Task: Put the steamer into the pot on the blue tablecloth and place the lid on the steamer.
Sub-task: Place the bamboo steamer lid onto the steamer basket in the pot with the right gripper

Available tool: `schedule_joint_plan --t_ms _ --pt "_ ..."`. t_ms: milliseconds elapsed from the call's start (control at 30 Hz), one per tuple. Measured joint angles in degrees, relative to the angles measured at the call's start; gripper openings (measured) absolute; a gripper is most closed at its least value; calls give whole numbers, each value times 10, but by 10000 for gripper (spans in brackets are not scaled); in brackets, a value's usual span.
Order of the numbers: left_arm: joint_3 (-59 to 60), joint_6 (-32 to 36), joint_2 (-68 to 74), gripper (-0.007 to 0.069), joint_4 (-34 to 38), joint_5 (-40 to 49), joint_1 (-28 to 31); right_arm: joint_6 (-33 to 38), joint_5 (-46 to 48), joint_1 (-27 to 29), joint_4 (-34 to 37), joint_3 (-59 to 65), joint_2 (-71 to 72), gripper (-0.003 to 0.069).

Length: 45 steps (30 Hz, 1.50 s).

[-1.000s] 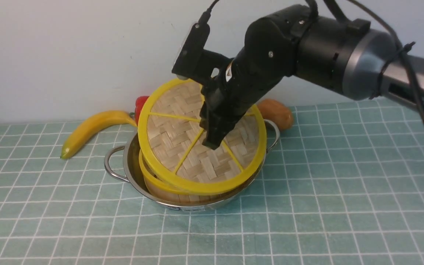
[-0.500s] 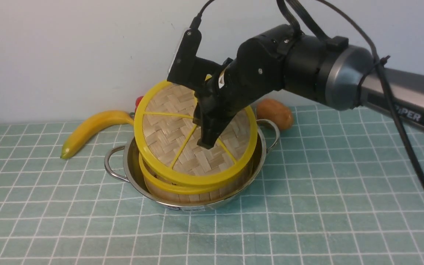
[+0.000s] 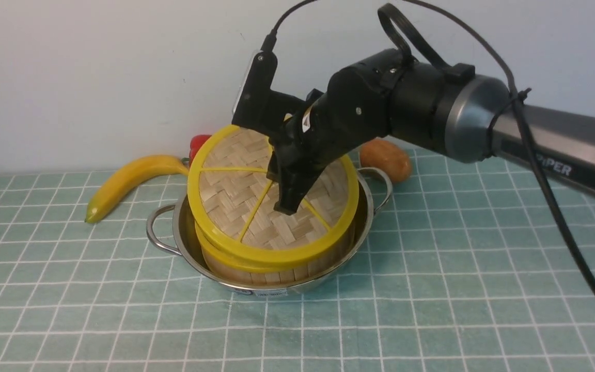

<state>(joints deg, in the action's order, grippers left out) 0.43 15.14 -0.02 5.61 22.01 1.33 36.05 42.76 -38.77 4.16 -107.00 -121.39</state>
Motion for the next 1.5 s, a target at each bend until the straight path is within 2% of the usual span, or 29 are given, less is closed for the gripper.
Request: schedule_joint_plan --t_ms 600,1500 --pt "0 0 0 578 0 0 0 32 -56 0 5 0 -25 146" --pt "0 0 0 578 0 0 0 32 -87 0 8 -1 -60 146"
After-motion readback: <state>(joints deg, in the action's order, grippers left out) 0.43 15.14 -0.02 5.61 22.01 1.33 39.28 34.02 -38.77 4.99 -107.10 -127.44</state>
